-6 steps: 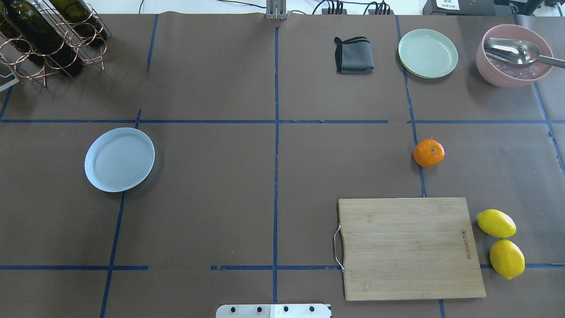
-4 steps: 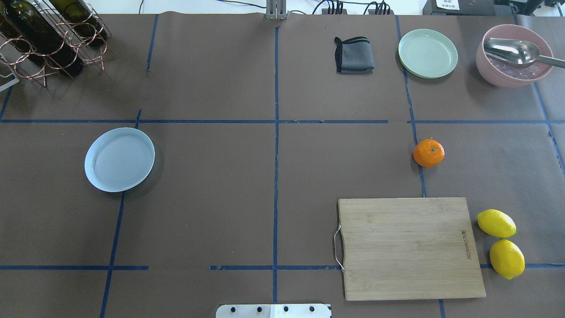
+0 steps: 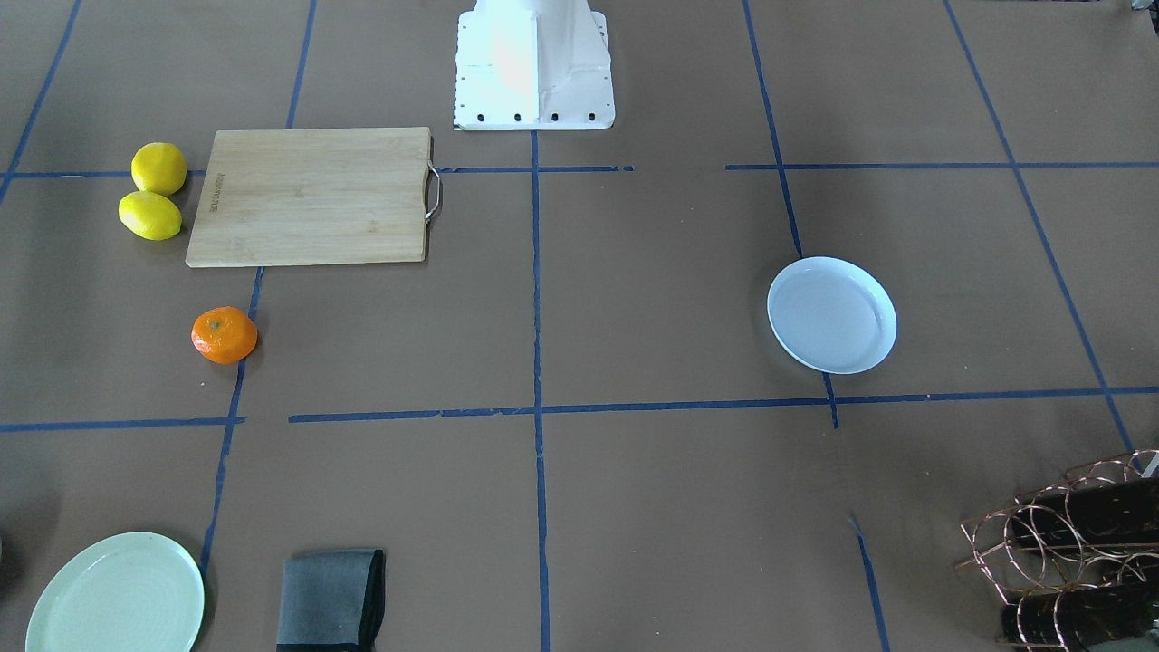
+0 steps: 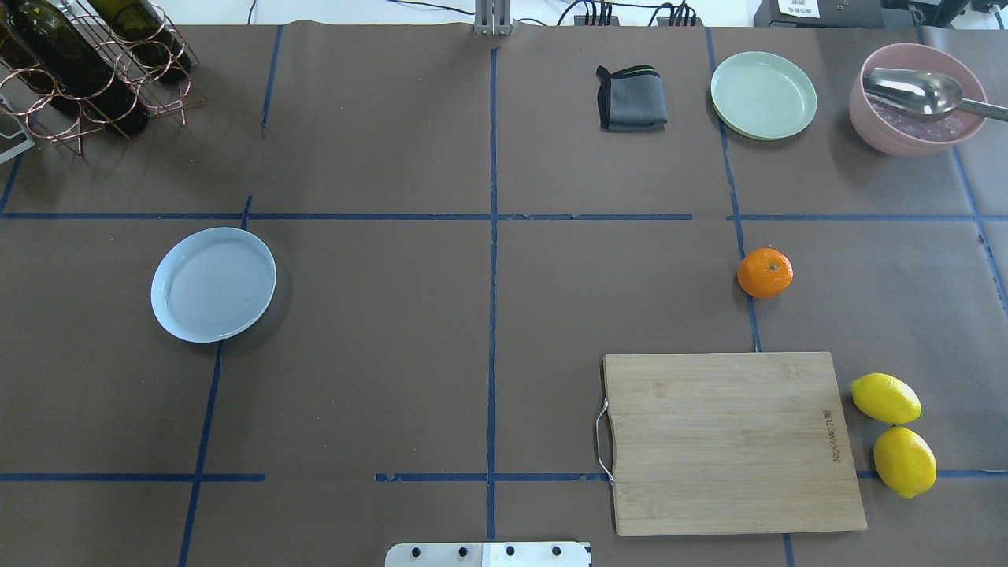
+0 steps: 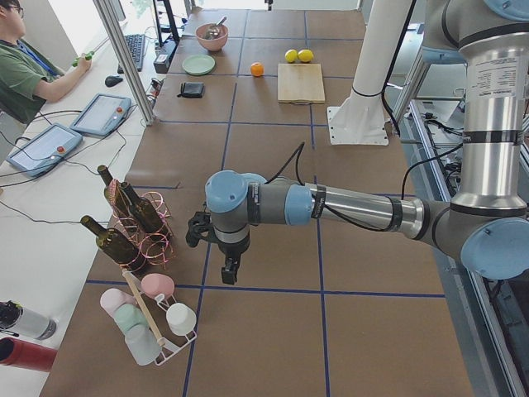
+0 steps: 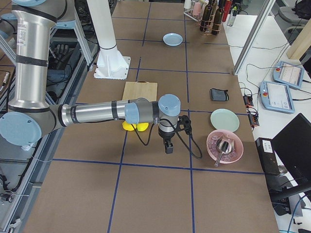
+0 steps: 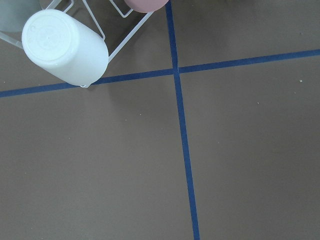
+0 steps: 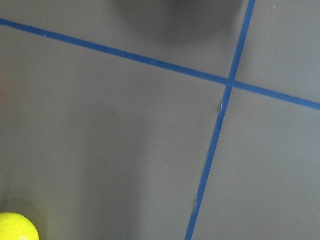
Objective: Pick orange to plate
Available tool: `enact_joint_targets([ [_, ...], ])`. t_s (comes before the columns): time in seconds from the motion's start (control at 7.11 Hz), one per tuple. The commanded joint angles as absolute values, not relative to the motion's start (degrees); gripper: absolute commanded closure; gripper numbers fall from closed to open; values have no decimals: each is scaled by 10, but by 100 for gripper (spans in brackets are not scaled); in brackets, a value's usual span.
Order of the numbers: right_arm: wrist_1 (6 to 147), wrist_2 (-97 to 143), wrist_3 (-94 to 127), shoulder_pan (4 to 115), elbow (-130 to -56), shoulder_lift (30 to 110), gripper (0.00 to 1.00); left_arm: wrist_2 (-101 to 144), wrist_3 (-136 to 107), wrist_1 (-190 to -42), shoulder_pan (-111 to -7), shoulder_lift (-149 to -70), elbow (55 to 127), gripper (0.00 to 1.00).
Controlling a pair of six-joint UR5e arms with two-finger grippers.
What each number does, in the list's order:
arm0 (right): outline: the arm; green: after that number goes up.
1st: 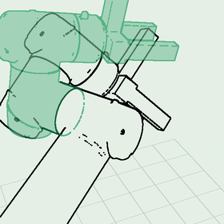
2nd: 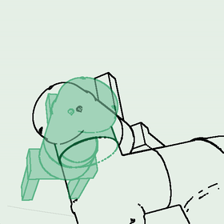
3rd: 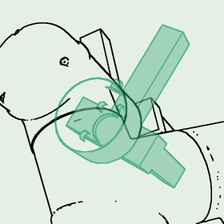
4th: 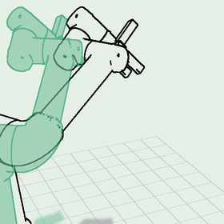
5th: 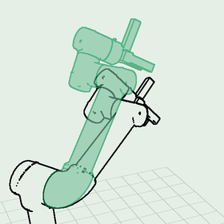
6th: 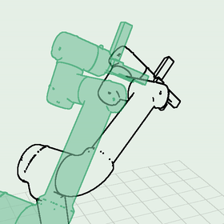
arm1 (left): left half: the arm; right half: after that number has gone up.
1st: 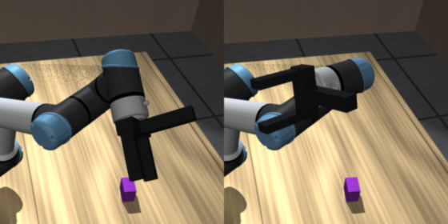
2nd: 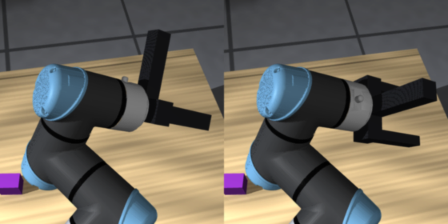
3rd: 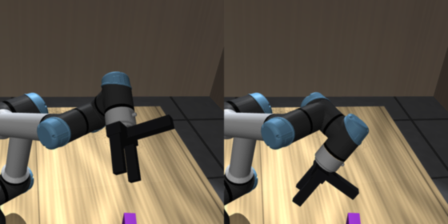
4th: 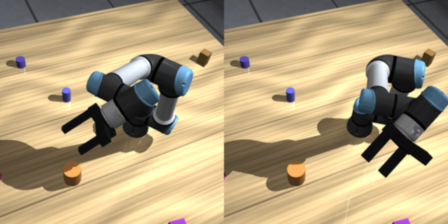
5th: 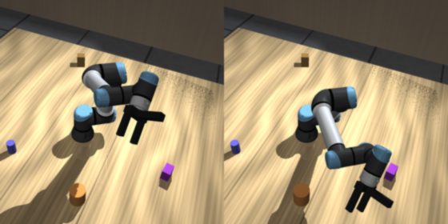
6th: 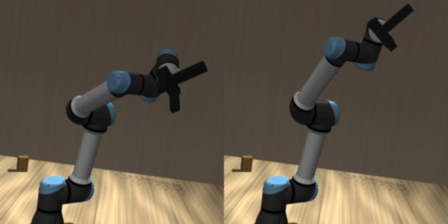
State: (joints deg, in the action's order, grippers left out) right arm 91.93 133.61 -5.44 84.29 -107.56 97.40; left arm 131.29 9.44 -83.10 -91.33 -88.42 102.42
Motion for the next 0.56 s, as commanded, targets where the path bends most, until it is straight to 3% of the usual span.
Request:
enact_joint_targets([
  [0.0,920,1336,-45,844,-1093,935,0,1241,102,-911,-912,-916,1034,0],
  [0.28,891,1346,-40,844,-1093,937,0,1239,51,-1121,-911,-922,1018,0],
  [0.42,879,1346,-40,844,-1092,940,0,1244,-6,-1136,-908,-924,1012,0],
])
